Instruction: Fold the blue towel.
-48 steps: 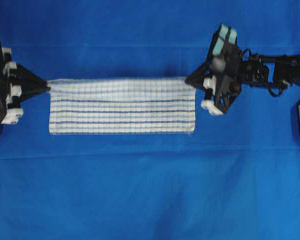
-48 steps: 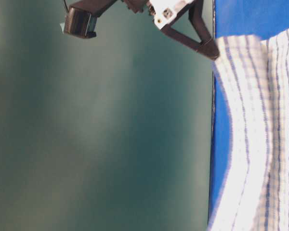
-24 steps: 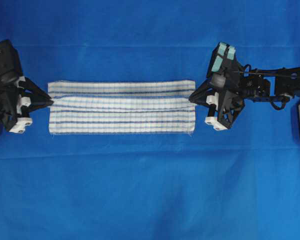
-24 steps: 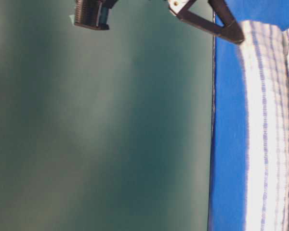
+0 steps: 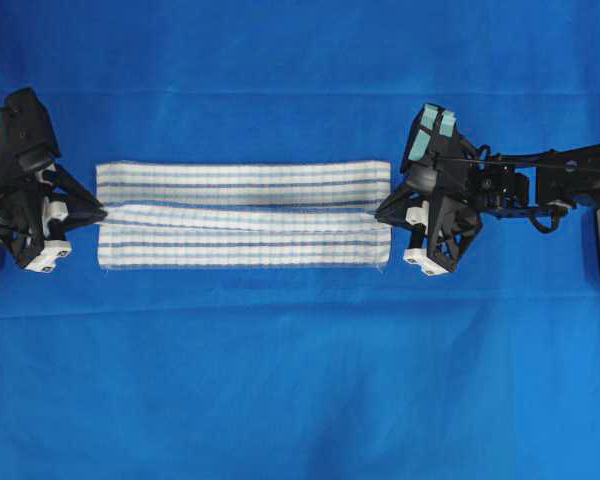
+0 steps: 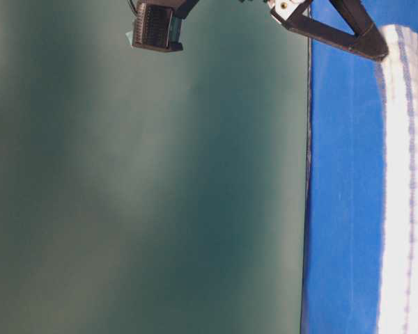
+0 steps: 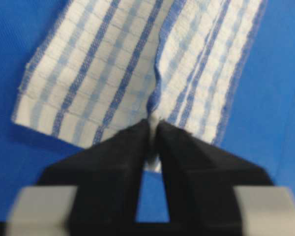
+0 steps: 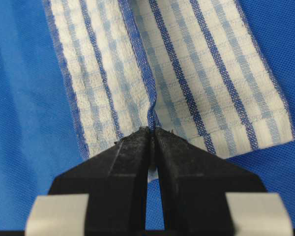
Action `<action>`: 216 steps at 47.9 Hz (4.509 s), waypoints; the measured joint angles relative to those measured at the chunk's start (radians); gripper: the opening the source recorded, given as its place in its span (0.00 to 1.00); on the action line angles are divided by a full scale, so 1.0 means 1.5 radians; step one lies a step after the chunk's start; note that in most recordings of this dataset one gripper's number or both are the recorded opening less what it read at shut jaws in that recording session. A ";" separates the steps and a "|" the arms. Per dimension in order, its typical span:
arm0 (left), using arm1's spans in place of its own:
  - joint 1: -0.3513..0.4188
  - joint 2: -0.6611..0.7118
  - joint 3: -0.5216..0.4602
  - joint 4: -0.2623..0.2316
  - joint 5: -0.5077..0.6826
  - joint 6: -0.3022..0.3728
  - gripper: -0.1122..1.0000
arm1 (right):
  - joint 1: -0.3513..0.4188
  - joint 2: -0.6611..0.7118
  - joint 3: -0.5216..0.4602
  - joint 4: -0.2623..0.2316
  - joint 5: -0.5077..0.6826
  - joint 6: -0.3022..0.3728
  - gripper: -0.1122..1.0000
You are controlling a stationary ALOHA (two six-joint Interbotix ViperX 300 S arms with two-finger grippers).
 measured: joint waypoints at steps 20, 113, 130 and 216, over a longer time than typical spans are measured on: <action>0.010 -0.037 -0.001 0.000 -0.002 0.024 0.77 | -0.005 0.001 -0.015 -0.009 0.001 -0.006 0.63; 0.171 0.200 -0.079 0.003 -0.018 0.148 0.13 | -0.126 0.104 -0.043 -0.049 -0.007 -0.009 0.13; 0.133 0.007 -0.131 0.002 0.135 0.145 0.13 | -0.125 -0.059 -0.049 -0.049 0.078 -0.009 0.13; -0.202 0.369 -0.455 0.000 -0.171 0.097 0.13 | -0.317 0.076 -0.303 -0.183 0.061 -0.011 0.13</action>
